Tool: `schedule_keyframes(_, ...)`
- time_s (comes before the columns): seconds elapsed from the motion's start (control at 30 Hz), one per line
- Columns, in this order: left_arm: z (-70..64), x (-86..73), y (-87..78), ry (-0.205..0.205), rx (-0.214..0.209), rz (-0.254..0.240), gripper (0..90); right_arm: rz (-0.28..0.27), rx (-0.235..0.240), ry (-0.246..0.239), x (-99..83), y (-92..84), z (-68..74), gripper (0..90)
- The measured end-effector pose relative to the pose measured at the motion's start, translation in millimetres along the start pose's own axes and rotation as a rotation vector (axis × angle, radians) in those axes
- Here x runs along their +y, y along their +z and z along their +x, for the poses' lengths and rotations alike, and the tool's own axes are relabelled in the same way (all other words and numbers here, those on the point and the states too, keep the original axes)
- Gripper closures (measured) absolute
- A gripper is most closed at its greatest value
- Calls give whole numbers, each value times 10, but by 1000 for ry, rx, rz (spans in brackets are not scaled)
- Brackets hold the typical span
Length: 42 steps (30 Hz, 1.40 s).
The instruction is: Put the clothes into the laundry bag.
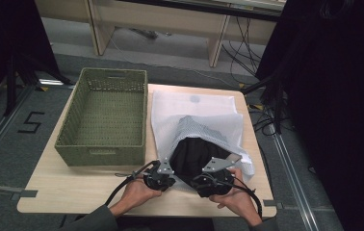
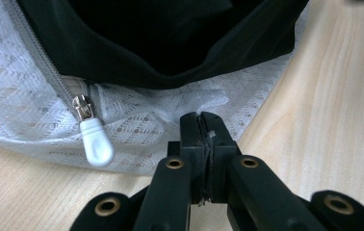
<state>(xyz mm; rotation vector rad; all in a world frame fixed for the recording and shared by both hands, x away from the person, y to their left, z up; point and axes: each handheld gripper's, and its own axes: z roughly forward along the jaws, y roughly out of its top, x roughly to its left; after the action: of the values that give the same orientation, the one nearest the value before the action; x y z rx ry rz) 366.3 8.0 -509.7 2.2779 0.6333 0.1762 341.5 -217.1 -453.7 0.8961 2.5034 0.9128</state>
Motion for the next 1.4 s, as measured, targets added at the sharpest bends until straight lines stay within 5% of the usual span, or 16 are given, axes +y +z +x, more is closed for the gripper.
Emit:
schedule_keyframes(0.13,4,-2,2,6,-2,1,880,43,-63,-50,55,116,28,335)
schedule_keyframes(0.47,7,-6,7,1,-7,-10,876,58,-83,-23,92,257,-44,416)
schedule_keyframes(0.77,2,-4,10,7,-6,-4,872,96,-77,-77,164,392,-138,726)
schedule_keyframes(0.87,17,3,-2,43,-5,13,871,115,-80,-65,213,457,-206,749)
schedule_keyframes(0.9,-1,-1,11,16,-2,-7,871,115,-80,-65,213,457,-206,749)
schedule_keyframes(1.1,13,-1,-2,36,-3,9,871,119,-138,-73,325,588,-354,756)
schedule_keyframes(1.23,-5,-3,19,-5,-10,-16,871,110,-178,-46,420,681,-486,760)
schedule_keyframes(1.4,12,3,8,30,-7,-2,871,108,-206,-40,493,775,-610,761)
